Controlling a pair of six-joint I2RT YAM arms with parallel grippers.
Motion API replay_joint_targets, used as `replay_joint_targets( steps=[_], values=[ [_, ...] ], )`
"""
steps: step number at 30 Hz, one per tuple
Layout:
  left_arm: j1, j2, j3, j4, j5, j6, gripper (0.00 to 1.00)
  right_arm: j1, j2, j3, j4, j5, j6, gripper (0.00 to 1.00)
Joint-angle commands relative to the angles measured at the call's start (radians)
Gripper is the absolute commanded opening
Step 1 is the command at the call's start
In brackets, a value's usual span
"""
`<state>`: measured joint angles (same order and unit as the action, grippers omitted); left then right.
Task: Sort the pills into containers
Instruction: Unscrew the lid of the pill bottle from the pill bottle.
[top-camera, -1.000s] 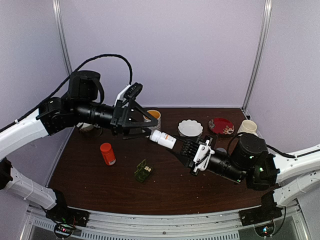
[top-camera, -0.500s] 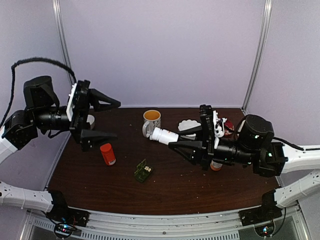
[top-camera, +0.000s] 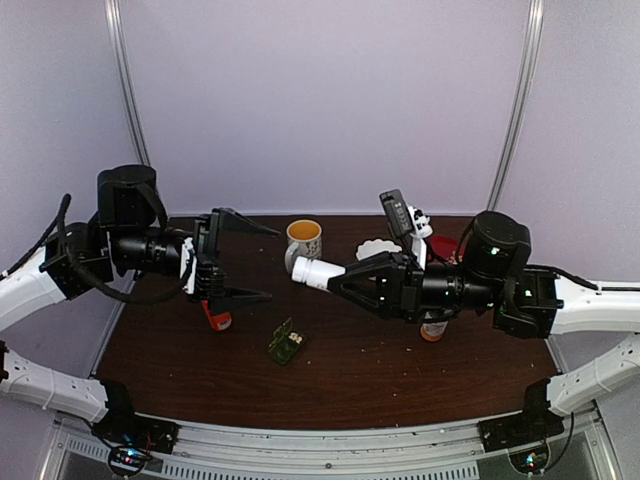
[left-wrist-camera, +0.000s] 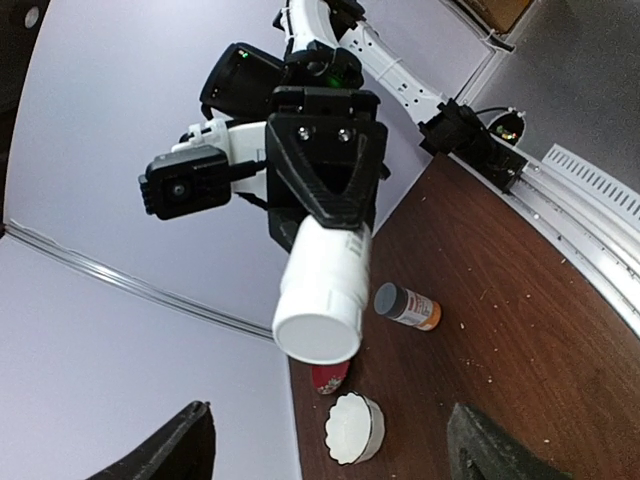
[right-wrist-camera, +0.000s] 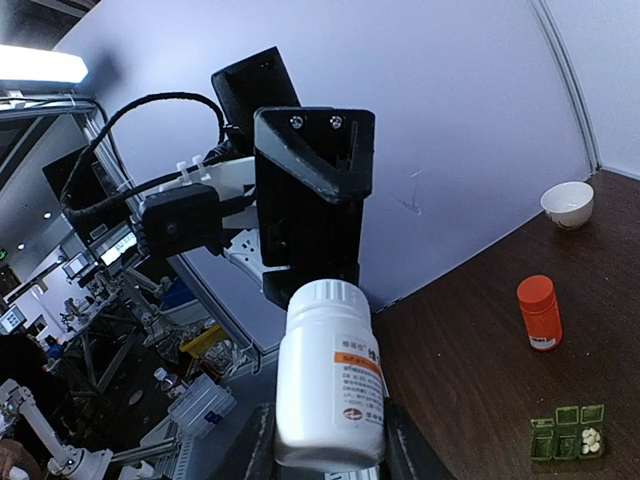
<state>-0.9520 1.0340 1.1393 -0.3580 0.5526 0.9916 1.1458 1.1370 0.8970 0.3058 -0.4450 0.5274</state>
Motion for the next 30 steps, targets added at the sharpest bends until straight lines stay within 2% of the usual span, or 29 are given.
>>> replay_joint_targets(
  steps=[1,19,30],
  values=[
    [-0.012,0.023,0.031,0.085,-0.013,0.104,0.81,-0.009,0.004,0.039,0.030,-0.044,0.059,0.10],
    [-0.025,0.057,0.048,0.091,0.022,0.087,0.63,-0.012,0.097,0.078,0.080,-0.088,0.067,0.09],
    [-0.025,0.060,0.046,0.091,0.047,0.090,0.41,-0.014,0.106,0.082,0.088,-0.098,0.067,0.09]
  ],
)
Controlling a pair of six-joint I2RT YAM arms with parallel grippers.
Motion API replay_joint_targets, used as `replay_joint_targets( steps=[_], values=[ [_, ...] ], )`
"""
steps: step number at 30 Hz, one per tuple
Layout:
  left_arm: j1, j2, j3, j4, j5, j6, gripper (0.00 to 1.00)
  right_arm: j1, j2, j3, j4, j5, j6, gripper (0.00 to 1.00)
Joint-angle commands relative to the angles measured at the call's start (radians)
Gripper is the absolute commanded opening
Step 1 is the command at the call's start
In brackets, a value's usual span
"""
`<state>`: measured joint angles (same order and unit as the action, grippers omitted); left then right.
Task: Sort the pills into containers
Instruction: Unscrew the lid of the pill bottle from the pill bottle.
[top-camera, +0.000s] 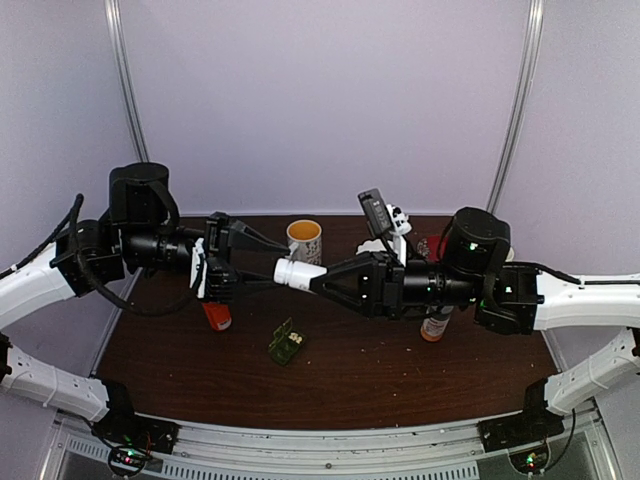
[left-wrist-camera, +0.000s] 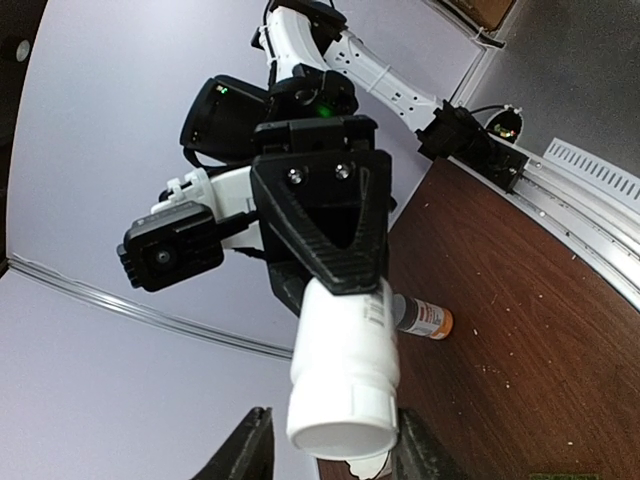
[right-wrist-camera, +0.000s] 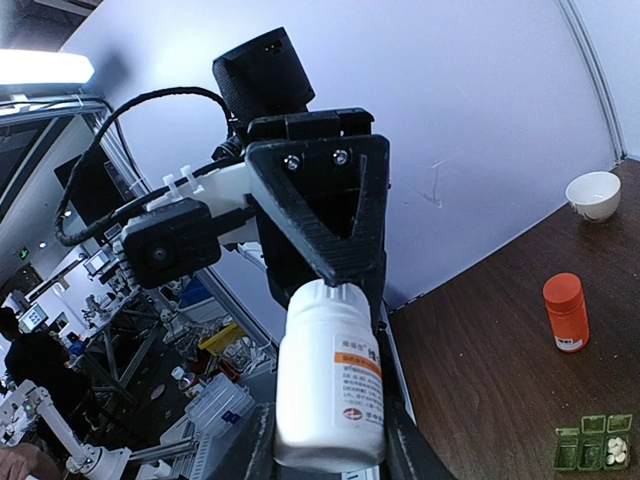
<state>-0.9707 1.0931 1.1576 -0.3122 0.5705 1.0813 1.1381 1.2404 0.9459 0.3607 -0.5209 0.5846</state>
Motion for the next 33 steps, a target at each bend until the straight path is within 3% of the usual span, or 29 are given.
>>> replay_joint_targets(
  steps=[1,14,18,21,33],
  values=[
    [-0.006,0.000,0.028,0.046,0.031,-0.001,0.40,-0.005,0.002,0.033,0.033,-0.022,0.010,0.09],
    [-0.016,0.001,0.037,0.022,0.045,-0.052,0.30,-0.012,0.008,0.035,0.017,-0.018,-0.003,0.08],
    [-0.024,0.001,0.035,0.021,0.038,-0.071,0.53,-0.014,0.012,0.037,0.017,-0.022,-0.001,0.08],
    [-0.029,-0.002,0.032,0.026,0.024,-0.068,0.62,-0.015,0.016,0.039,0.023,-0.027,0.002,0.08],
    [-0.028,-0.004,0.026,0.041,0.031,-0.071,0.55,-0.015,0.013,0.029,0.042,-0.044,0.008,0.07]
  ],
)
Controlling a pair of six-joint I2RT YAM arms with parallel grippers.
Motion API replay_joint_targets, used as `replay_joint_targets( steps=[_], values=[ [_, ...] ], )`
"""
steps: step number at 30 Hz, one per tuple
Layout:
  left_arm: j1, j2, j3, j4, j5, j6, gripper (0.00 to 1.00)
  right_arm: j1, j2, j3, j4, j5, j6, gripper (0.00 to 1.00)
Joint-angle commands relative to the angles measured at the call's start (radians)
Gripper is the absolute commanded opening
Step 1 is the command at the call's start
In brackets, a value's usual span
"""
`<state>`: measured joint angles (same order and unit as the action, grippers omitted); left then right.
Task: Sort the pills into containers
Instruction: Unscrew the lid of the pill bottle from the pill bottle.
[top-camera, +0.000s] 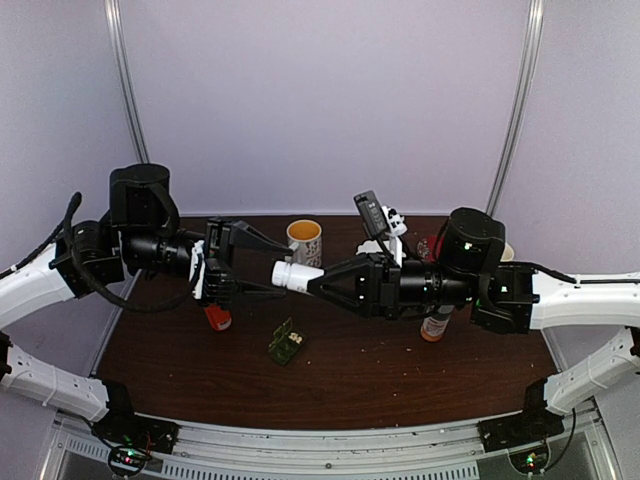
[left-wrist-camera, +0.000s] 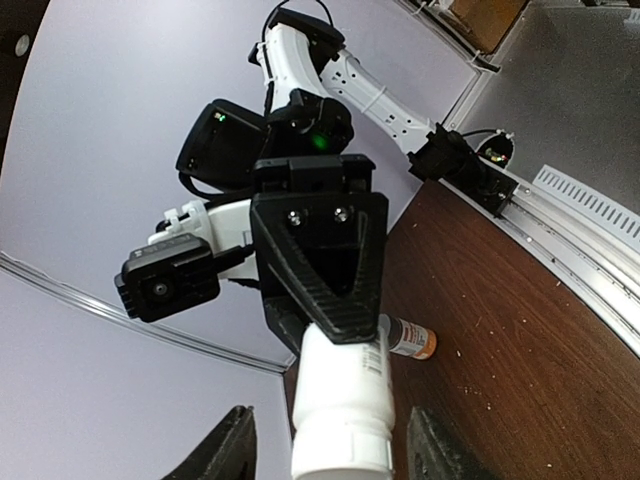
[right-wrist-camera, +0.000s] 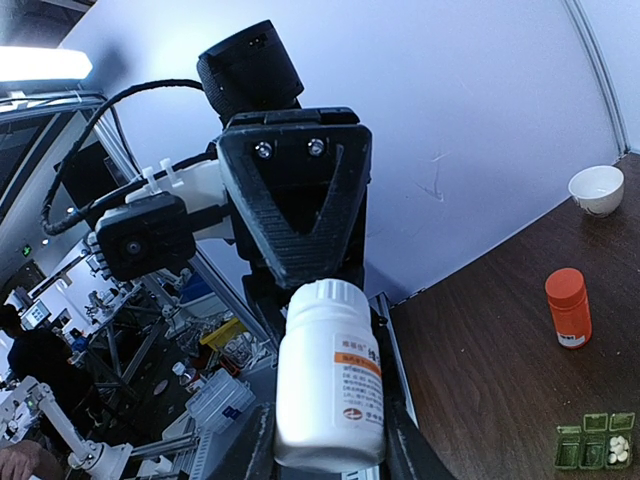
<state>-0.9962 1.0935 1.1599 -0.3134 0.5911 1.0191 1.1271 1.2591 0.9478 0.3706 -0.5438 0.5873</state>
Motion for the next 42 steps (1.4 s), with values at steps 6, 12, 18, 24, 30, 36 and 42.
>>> replay_joint_targets(
  steps=[6,12,18,24,30,36,42],
  values=[
    [-0.003,-0.012,0.011,0.059,0.008,-0.013,0.56,-0.005,-0.014,0.020,0.026,-0.024,-0.003,0.07],
    [-0.003,-0.013,0.007,0.063,0.007,-0.016,0.55,-0.006,-0.021,0.013,0.027,-0.028,-0.006,0.07],
    [-0.004,-0.017,0.000,0.062,0.009,-0.017,0.53,-0.005,-0.026,0.009,0.029,-0.031,-0.008,0.07],
    [-0.004,-0.020,-0.004,0.061,0.009,-0.019,0.53,-0.005,-0.032,0.008,0.027,-0.035,-0.009,0.07],
    [-0.003,-0.023,-0.002,0.061,0.011,-0.017,0.53,-0.007,-0.039,0.004,0.022,-0.035,-0.014,0.07],
    [-0.003,-0.019,-0.004,0.059,0.020,-0.013,0.49,-0.006,-0.049,0.000,0.017,-0.038,-0.017,0.07],
    [-0.003,-0.017,0.005,0.055,0.036,-0.010,0.41,-0.007,-0.041,0.006,0.010,-0.037,-0.020,0.07]
  ],
)
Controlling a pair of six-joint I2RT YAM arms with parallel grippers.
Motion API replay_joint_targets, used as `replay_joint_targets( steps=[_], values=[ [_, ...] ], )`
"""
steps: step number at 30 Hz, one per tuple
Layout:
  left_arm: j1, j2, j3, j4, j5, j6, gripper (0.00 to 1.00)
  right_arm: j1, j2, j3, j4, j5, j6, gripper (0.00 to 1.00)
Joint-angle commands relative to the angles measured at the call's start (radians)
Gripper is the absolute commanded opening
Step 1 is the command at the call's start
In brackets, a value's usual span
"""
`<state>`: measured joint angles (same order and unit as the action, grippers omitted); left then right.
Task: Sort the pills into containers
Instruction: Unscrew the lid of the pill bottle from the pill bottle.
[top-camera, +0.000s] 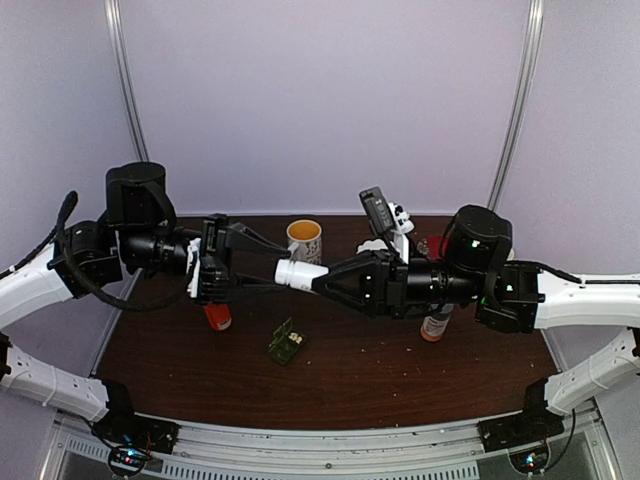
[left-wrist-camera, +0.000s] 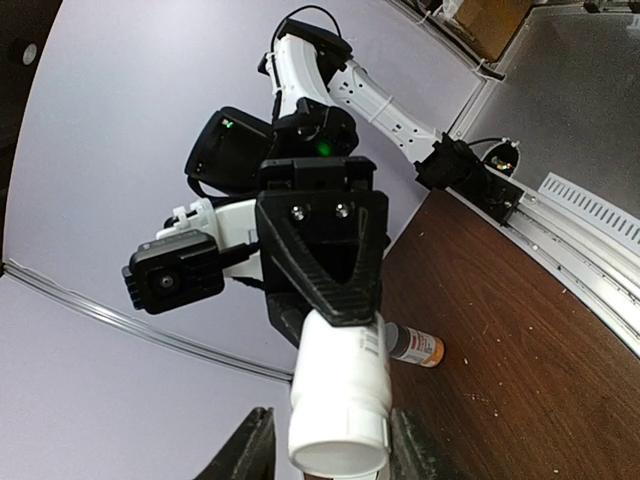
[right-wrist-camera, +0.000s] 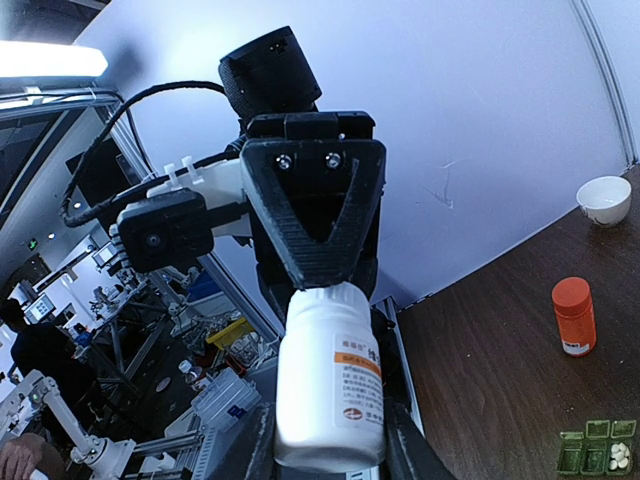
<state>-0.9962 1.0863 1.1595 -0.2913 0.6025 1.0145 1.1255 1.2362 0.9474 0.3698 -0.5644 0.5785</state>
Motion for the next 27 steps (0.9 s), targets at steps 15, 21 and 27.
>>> replay_joint_targets(
  steps=[15,21,27],
  values=[
    [-0.005,0.017,0.037,0.094,0.002,-0.302,0.15,-0.005,-0.028,0.028,-0.066,-0.002,-0.139,0.07],
    [-0.051,0.043,0.095,0.104,-0.059,-0.644,0.11,-0.005,-0.061,0.047,-0.175,0.073,-0.382,0.06],
    [-0.073,0.086,0.196,0.019,-0.148,-1.027,0.10,-0.001,-0.113,0.001,-0.157,0.149,-0.595,0.09]
  ],
)
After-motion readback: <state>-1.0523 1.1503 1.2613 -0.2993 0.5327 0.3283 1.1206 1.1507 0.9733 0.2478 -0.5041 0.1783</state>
